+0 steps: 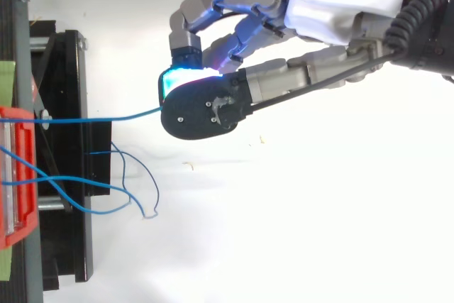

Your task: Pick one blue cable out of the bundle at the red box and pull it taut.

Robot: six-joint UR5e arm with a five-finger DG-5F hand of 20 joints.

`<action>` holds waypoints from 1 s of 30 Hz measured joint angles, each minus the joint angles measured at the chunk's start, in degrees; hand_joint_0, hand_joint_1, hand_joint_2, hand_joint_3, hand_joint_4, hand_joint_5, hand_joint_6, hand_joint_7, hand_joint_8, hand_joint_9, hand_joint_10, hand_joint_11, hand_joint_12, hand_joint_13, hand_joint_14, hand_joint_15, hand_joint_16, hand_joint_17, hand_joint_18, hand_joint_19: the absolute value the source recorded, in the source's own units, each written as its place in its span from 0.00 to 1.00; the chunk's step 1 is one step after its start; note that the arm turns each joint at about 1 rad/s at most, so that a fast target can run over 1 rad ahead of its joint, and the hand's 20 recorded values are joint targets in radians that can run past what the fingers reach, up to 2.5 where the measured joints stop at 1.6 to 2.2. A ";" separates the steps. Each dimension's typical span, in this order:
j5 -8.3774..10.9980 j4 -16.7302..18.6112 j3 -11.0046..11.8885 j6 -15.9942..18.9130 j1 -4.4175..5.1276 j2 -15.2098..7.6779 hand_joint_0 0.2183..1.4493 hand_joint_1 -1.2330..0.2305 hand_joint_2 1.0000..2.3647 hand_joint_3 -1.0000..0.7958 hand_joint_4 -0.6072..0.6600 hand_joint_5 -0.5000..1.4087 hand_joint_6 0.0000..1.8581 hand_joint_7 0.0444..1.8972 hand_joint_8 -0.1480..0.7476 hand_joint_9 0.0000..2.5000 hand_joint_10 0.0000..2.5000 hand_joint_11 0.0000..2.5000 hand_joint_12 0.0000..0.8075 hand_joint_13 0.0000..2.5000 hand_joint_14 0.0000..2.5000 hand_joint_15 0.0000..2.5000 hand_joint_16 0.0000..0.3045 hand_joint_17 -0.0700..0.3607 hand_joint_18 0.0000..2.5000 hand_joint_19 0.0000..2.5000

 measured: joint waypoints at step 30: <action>-0.06 -0.10 -0.05 1.71 0.03 0.03 0.45 0.19 0.01 0.33 0.53 0.17 0.50 0.59 0.55 0.39 0.01 0.47 0.47 0.22 0.01 0.14 0.19 0.46 0.17 0.09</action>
